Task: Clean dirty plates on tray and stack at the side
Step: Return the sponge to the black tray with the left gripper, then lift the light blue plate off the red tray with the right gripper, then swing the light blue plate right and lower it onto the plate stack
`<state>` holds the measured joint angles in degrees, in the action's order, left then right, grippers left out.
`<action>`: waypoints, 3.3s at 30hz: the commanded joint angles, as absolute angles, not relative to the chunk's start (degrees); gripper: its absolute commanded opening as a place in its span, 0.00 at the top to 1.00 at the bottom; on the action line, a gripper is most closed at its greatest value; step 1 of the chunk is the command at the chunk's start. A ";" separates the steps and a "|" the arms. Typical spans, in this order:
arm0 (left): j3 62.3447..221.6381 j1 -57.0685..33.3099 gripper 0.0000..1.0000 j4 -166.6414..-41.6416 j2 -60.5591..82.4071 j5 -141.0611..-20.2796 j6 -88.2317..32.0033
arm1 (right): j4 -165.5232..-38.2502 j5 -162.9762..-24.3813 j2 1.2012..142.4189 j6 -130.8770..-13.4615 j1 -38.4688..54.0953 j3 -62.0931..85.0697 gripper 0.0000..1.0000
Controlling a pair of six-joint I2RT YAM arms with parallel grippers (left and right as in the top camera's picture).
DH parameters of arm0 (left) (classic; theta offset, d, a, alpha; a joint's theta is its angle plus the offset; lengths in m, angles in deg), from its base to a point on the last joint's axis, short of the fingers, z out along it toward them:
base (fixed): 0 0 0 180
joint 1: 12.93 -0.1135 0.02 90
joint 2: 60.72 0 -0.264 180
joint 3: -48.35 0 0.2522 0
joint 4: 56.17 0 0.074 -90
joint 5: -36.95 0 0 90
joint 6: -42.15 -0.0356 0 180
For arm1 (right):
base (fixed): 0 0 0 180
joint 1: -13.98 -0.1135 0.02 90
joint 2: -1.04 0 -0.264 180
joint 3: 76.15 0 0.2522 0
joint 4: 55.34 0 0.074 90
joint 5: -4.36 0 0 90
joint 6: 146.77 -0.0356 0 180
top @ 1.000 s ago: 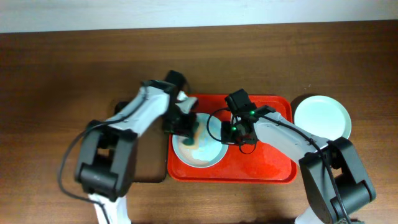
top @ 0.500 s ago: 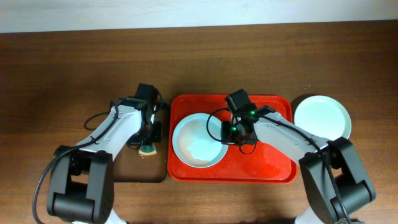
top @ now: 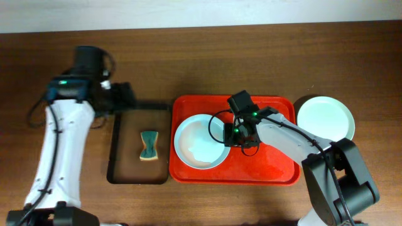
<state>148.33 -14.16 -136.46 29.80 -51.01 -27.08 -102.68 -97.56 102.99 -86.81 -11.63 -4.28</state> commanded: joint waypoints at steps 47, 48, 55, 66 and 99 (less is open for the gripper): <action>148.79 -22.10 0.01 -136.68 28.35 -50.25 -24.28 | -101.18 -68.40 102.57 -91.53 -38.58 17.84 0.96; 148.79 -22.10 0.01 -136.68 28.35 -50.25 -24.30 | -101.15 -68.40 102.57 -91.53 -39.17 17.84 0.96; 148.79 -22.10 0.01 -136.68 28.33 -50.25 -24.28 | -98.47 -59.48 102.55 -80.47 -44.50 17.95 0.96; 148.79 -22.10 0.01 -136.68 28.33 -50.25 -24.30 | -87.95 -29.67 102.55 -54.73 -58.91 17.95 0.96; 148.79 -22.10 0.01 -136.68 28.35 -50.25 -24.28 | -77.13 -15.31 102.55 -33.24 -64.76 17.95 0.96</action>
